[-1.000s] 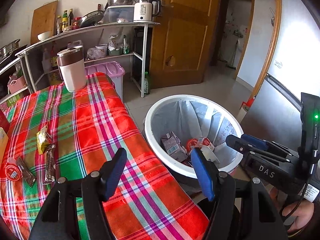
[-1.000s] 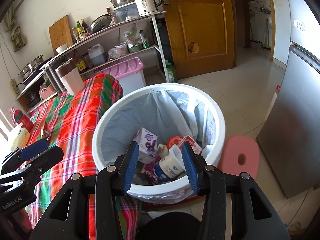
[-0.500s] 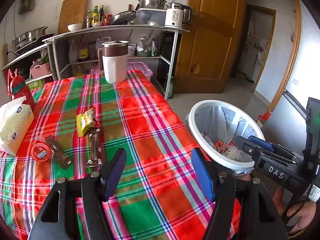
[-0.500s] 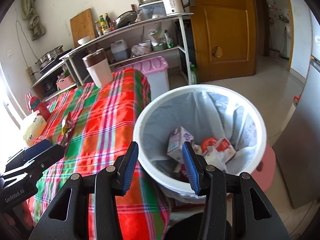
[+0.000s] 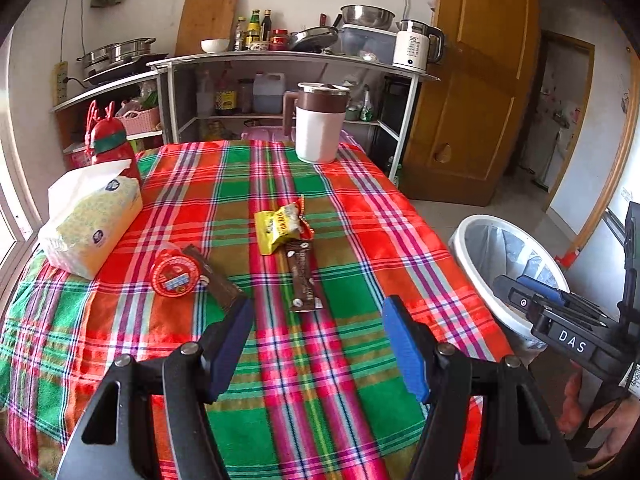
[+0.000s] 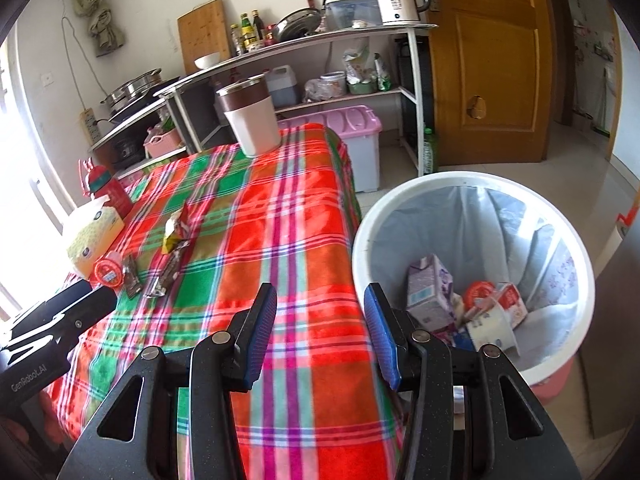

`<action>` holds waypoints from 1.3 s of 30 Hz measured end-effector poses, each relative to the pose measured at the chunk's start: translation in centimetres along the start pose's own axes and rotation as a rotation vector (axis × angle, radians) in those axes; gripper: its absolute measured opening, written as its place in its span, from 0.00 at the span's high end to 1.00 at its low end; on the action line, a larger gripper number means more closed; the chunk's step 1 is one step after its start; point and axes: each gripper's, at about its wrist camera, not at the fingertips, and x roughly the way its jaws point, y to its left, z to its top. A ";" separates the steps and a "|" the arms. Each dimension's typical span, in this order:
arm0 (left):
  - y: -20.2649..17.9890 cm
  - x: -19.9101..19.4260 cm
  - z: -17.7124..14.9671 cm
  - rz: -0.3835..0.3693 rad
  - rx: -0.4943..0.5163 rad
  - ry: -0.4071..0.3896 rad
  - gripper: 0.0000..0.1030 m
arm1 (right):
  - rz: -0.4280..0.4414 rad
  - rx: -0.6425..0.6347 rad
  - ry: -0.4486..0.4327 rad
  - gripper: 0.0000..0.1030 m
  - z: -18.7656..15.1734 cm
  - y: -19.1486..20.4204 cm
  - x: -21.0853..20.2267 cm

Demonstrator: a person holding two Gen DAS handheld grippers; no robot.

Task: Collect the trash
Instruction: 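Move both open grippers back to the table, then grasp the clear red-lidded cup with left gripper while right grasps brown snack wrapper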

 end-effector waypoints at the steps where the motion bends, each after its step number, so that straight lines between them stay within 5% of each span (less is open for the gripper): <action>1: 0.6 0.0 -0.1 0.012 -0.010 0.001 0.33 | 0.005 -0.007 0.003 0.55 0.0 0.4 0.2; 19: 8.9 1.0 -0.3 0.120 -0.129 0.034 0.33 | 0.096 -0.099 0.083 0.55 0.9 7.3 4.8; 39: 11.2 5.7 2.0 0.092 -0.202 0.087 0.29 | 0.153 -0.123 0.173 0.43 2.3 11.2 9.3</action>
